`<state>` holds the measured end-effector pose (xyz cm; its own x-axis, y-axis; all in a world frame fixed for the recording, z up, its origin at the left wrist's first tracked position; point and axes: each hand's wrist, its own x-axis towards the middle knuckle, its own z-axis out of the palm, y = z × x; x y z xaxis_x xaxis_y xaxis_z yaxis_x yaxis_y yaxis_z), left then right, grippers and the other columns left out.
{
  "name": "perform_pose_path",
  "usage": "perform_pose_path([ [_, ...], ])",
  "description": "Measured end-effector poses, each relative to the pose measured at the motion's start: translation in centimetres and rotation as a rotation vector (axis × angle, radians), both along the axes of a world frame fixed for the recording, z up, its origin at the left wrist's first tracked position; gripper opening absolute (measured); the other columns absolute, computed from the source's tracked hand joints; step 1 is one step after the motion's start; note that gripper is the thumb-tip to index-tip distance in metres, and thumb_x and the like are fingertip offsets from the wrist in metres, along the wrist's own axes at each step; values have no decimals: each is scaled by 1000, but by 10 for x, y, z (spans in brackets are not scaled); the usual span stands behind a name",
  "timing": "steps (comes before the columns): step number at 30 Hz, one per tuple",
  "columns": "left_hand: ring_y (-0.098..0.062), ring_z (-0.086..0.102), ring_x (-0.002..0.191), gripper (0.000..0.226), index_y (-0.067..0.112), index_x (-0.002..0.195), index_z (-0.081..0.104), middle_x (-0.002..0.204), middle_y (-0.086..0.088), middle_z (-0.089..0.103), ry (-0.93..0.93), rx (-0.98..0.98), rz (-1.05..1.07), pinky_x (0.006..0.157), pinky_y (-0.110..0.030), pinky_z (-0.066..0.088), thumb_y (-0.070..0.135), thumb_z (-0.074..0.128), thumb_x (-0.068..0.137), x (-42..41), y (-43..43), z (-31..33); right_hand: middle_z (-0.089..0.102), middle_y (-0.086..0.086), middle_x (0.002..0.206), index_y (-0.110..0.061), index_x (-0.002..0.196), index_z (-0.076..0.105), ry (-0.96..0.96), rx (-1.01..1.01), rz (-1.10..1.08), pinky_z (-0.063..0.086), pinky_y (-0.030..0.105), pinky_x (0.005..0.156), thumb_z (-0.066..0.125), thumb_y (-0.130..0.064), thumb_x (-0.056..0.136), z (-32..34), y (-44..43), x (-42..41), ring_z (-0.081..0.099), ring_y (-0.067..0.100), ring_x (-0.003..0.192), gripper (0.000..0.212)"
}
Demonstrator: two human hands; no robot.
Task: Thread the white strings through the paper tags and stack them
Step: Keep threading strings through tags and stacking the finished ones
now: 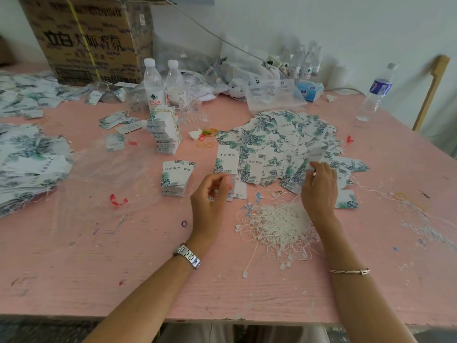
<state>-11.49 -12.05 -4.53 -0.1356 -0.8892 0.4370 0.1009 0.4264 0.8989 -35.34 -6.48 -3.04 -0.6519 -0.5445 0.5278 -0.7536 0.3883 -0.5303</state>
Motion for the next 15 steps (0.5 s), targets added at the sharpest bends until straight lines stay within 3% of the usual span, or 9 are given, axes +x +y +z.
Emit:
perform_pose_path([
  [2, -6, 64, 79, 21, 24, 95, 69, 81, 14, 69, -95, -54, -6, 72, -20, 48, 32, 52, 103, 0, 2, 0, 61, 21, 120, 3, 128, 58, 26, 88, -40, 38, 45, 96, 39, -14, 105, 0, 1, -1, 47, 35, 112, 34],
  [5, -13, 62, 79, 39, 21, 87, 72, 83, 12, 69, -355, -145, 4, 74, -35, 49, 41, 42, 99, 0, 5, -2, 62, 24, 114, 4, 123, 61, 50, 187, -70, 31, 44, 94, 37, -18, 105, -2, 3, -1, 45, 33, 102, 37],
  [7, -15, 58, 79, 34, 22, 81, 72, 83, 11, 68, -566, -213, 82, 76, -39, 46, 43, 48, 95, 0, 6, -4, 62, 24, 113, 3, 120, 63, 50, 226, -81, 29, 44, 93, 36, -21, 105, -3, 3, -1, 42, 30, 98, 39],
  [10, -16, 55, 87, 17, 27, 81, 74, 83, 11, 63, -767, -227, 161, 74, -32, 32, 42, 70, 86, 0, 6, -6, 63, 25, 113, 1, 118, 65, 41, 278, -90, 25, 44, 99, 36, -23, 105, -4, 3, 0, 47, 35, 105, 40],
  [12, -14, 53, 91, 17, 31, 84, 76, 86, 12, 63, -850, -226, 143, 74, -31, 27, 48, 76, 80, 0, 6, -6, 63, 24, 114, -1, 122, 64, 32, 287, -87, 21, 42, 100, 36, -23, 105, -4, 2, 0, 48, 36, 107, 40],
  [15, -14, 50, 91, 19, 36, 88, 79, 85, 13, 62, -880, -247, 114, 73, -31, 25, 51, 78, 78, 1, 6, -5, 61, 22, 121, -4, 131, 60, 4, 218, -77, 28, 43, 97, 40, -23, 103, -3, 2, 2, 45, 36, 114, 39],
])
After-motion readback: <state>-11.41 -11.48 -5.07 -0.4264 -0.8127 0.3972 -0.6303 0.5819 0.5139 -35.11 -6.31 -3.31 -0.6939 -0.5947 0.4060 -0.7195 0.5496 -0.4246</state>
